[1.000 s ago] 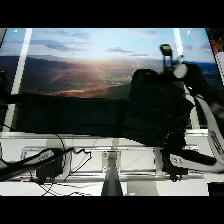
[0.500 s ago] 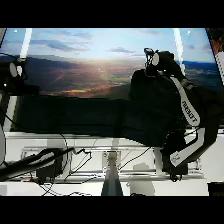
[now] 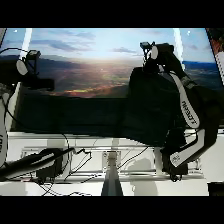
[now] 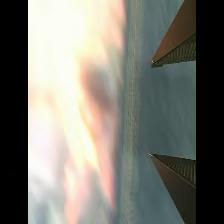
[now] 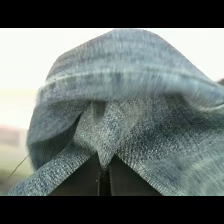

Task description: Fold the clothes and pants, and hang the long-sleeved shirts on hangers.

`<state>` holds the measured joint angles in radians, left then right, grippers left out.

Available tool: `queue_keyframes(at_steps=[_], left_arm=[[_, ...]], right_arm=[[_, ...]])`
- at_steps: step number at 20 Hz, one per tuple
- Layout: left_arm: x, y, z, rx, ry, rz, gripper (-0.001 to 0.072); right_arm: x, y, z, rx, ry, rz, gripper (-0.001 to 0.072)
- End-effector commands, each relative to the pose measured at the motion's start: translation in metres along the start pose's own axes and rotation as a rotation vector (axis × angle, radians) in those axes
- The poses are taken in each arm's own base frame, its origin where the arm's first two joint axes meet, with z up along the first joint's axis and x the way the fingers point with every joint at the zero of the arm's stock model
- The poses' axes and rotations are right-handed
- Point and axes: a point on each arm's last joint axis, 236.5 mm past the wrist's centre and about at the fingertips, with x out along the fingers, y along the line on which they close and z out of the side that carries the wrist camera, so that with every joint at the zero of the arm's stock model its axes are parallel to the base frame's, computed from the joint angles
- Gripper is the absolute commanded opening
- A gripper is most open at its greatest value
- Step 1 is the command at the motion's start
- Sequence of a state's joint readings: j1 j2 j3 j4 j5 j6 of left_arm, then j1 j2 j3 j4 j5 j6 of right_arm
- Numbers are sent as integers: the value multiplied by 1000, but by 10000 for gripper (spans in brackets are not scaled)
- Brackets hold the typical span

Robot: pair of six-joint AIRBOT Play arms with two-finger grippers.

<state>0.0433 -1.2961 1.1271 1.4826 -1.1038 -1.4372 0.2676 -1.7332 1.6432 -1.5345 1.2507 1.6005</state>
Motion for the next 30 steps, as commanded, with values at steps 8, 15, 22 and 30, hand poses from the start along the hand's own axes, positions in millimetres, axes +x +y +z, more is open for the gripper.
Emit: queue_keyframes(at_steps=[8, 15, 22, 30], left_arm=[[28, -267, 37, -189, -90, -653, 611], [52, -419, -9, -162, 27, -904, 611], [72, -471, -15, -110, 63, -939, 611], [120, -489, 8, -79, 100, -896, 548]], right_arm=[[-155, -22, -139, -71, 22, -107, 34], [-163, -28, -259, -34, 241, -115, 34], [-160, -28, -262, -35, 243, -114, 34], [-160, -28, -261, -36, 241, -114, 35]])
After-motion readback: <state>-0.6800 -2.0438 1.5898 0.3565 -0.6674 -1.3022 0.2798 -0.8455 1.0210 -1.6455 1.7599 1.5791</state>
